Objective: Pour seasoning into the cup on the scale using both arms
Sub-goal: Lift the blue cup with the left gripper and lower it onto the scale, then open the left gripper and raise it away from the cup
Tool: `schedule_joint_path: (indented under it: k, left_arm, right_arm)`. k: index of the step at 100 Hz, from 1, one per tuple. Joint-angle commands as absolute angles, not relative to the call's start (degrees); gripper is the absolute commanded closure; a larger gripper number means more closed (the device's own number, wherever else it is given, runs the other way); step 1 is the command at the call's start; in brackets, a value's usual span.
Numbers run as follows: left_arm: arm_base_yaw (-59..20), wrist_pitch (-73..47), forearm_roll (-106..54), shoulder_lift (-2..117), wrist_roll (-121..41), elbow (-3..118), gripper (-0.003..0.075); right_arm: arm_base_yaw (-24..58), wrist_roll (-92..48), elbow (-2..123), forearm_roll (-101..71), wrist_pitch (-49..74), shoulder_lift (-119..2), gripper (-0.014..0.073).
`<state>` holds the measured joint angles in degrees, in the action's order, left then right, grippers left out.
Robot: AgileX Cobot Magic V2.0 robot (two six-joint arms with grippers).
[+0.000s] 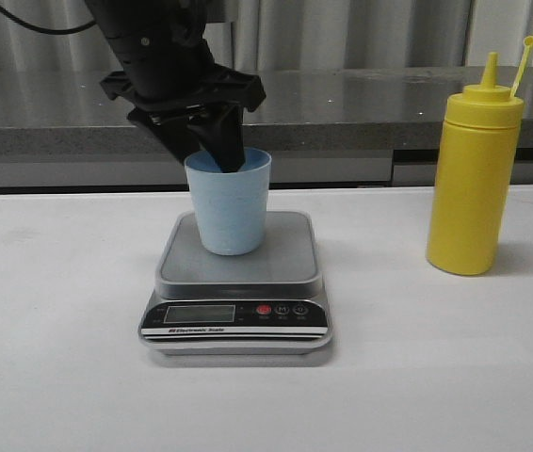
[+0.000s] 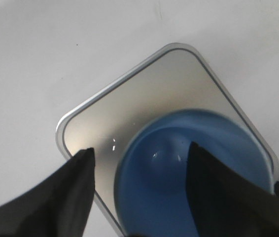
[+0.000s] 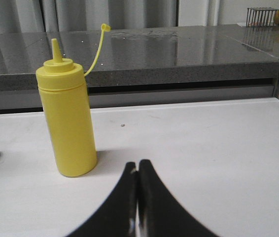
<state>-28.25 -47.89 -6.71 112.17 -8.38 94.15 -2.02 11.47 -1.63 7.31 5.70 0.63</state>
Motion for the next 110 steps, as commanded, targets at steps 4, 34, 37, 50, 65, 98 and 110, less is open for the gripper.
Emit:
schedule_joint_path:
  k: [4, 34, 37, 50, 65, 98, 110]
  left_arm:
    - [-28.7, -47.5, -8.3, 108.5, -8.4, 96.7, 0.0313]
    - [-28.3, -45.6, -8.5, 101.4, -8.4, 95.6, 0.0591]
    - [-28.0, -45.5, -8.5, 100.6, -8.4, 95.1, 0.0645]
    - [-26.4, -44.0, -8.5, 95.6, -8.4, 91.3, 0.0741]
    - [-23.3, -40.9, -9.1, 87.9, -8.4, 84.2, 0.0741]
    - [-12.7, -36.8, -9.2, 67.7, -7.4, 66.7, 0.0741]
    - [-9.4, -35.1, -9.2, 60.0, -7.4, 60.3, 0.0741]
  right_arm:
    - [-2.2, 11.4, -0.6, 7.8, 1.5, 1.8, 0.0661]
    - [-2.2, 11.4, -0.6, 7.8, 1.5, 1.8, 0.0661]
    - [-2.2, 11.4, -0.6, 7.8, 1.5, 1.8, 0.0661]
    - [-2.2, 11.4, -0.6, 7.8, 1.5, 1.8, 0.0661]
    - [-2.2, 11.4, -0.6, 7.8, 1.5, 1.8, 0.0661]
    - [-2.2, 11.4, -0.6, 7.8, 1.5, 1.8, 0.0661]
    - [-2.2, 11.4, -0.6, 7.8, 1.5, 1.8, 0.0661]
